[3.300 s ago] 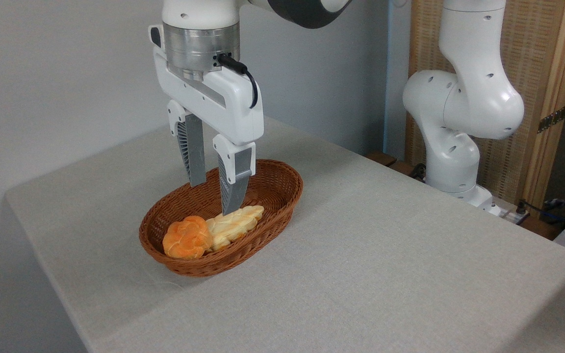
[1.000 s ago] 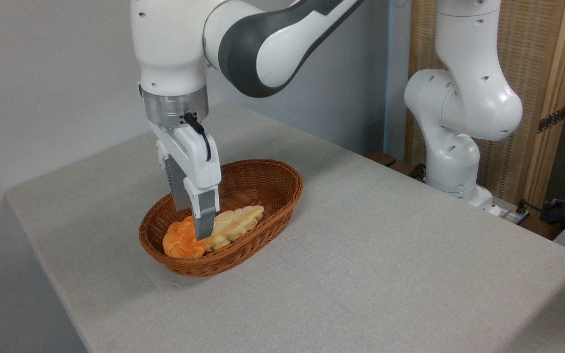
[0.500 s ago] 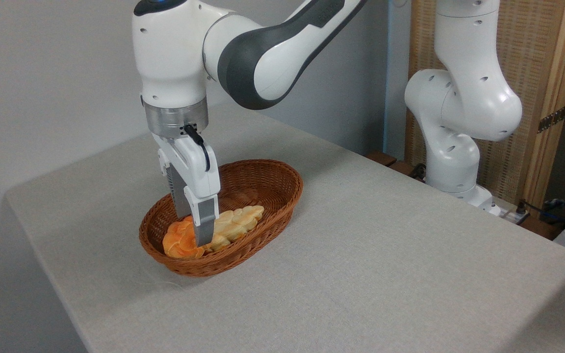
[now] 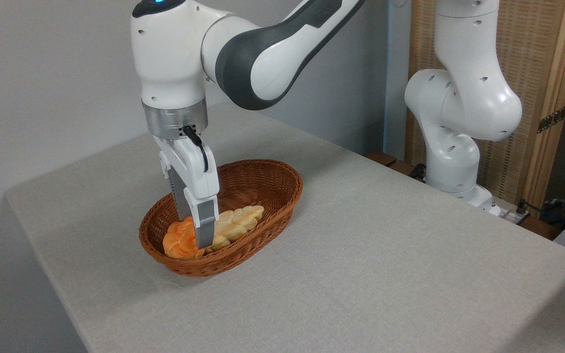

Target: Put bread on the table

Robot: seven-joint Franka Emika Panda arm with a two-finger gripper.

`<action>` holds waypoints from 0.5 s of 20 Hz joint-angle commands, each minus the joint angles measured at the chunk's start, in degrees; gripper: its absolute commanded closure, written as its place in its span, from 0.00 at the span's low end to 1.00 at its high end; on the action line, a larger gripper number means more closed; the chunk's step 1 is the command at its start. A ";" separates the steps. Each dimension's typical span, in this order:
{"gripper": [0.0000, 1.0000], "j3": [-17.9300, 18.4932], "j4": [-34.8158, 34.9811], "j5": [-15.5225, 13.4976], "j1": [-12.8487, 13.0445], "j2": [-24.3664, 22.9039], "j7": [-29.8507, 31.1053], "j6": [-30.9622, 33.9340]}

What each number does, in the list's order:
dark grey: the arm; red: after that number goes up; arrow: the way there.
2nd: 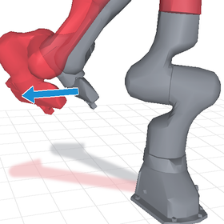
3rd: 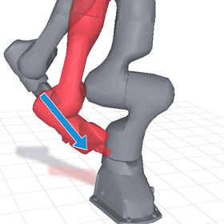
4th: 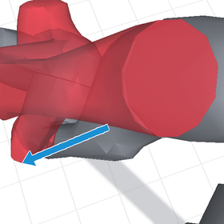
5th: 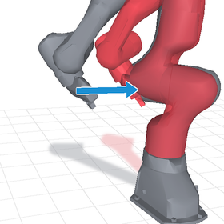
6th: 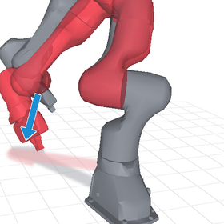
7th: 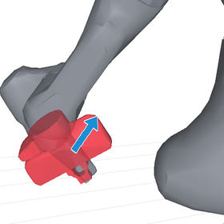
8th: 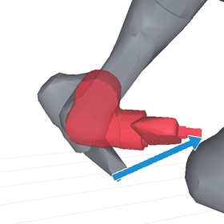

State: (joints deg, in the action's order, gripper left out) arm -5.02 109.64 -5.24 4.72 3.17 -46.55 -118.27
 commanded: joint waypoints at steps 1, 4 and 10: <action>0.00 0.18 0.58 1.20 0.55 -0.09 -0.74 -1.43; 0.00 0.18 0.58 1.20 0.81 0.17 -0.65 -1.43; 0.48 0.10 0.58 1.11 0.90 0.17 -0.65 -1.43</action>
State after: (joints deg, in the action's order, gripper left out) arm -5.02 109.66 -4.87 5.38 3.66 -46.58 -118.29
